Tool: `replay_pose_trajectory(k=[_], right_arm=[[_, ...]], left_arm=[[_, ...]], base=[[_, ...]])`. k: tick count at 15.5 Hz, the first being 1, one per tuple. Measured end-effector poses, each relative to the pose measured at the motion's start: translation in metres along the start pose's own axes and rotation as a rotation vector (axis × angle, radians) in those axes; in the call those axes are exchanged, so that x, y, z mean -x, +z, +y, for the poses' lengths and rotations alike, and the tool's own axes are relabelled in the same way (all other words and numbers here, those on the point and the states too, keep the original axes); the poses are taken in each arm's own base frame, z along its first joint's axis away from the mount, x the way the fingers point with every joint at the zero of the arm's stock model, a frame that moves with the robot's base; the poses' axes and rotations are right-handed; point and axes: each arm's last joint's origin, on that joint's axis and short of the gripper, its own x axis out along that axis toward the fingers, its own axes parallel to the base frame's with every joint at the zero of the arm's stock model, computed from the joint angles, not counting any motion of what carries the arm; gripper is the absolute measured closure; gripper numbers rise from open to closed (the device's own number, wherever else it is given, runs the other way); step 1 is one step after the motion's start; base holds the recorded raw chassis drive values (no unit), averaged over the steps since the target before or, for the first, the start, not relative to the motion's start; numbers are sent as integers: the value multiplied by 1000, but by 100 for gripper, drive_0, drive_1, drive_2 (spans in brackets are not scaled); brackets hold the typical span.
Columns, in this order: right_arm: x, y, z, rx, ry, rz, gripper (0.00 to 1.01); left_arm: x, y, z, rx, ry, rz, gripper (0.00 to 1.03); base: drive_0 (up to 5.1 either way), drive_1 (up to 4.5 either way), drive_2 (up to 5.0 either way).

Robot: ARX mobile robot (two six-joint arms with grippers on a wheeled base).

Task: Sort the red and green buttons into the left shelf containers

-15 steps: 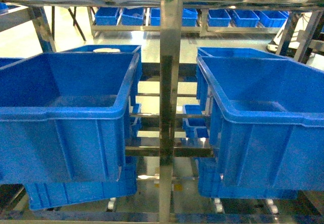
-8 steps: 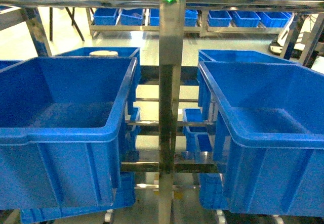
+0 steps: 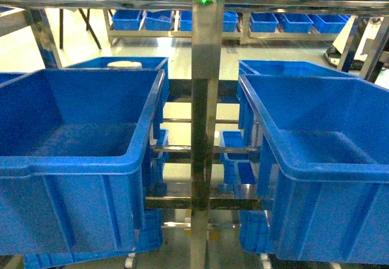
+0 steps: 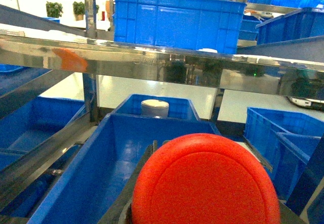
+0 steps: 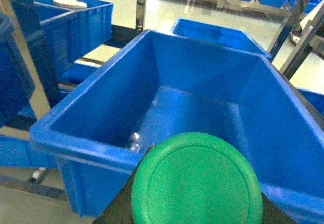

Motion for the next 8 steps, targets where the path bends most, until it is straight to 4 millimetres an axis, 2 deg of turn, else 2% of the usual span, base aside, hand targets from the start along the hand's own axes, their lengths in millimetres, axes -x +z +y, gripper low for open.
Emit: replay_pose_trajectory(k=[2, 5, 8], right_arm=[[-28, 19, -16, 13, -9, 25, 75], [-75, 31, -43, 16, -17, 106, 75], [-126, 29, -64, -20, 18, 281, 75]], left_arm=[[0, 0, 0, 0, 0, 0, 78], [0, 0, 0, 0, 0, 0, 78], [0, 0, 0, 0, 0, 0, 78]], base=[[0, 0, 0], [0, 0, 0], [0, 0, 0]])
